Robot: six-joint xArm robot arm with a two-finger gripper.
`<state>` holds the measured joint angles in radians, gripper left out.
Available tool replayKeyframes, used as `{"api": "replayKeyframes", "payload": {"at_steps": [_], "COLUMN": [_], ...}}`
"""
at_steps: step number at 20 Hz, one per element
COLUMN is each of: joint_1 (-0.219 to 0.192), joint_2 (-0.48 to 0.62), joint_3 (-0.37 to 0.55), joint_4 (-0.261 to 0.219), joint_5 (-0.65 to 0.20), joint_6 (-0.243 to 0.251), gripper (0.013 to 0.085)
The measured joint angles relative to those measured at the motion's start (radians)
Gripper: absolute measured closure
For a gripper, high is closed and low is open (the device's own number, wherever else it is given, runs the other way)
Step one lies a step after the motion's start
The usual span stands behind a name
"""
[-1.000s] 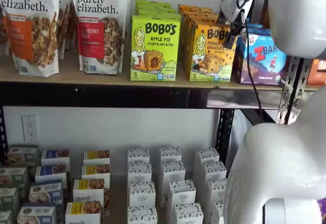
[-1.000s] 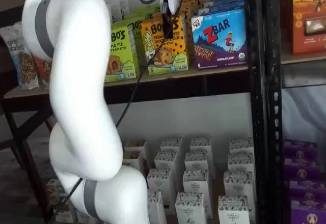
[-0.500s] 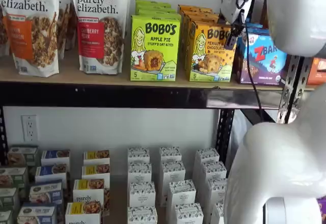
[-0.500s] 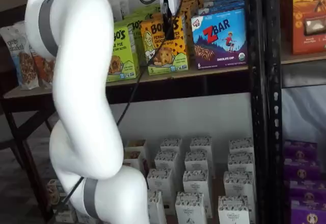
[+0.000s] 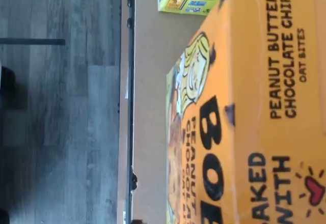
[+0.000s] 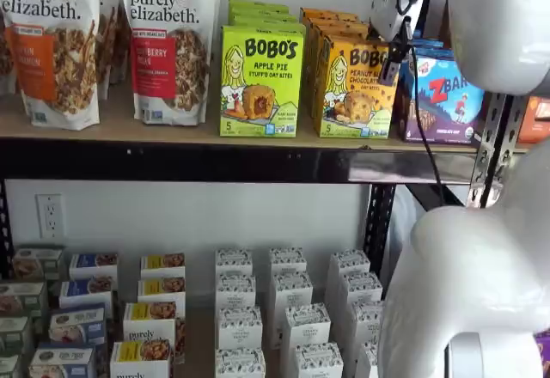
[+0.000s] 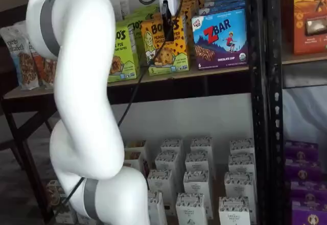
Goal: Pick up the orange box on the top shelf, the fifth box from the left
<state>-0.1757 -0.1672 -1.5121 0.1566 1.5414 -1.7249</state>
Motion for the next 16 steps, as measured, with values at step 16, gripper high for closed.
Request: {"api": "replayKeyframes", "payload": {"at_steps": [16], "joint_1": [-0.006], "joint_2": [-0.008], "joint_3": [0.010], "joint_4": [0.016], "joint_5": [0.003], "joint_6": [-0.004], "gripper": [0.0130]}}
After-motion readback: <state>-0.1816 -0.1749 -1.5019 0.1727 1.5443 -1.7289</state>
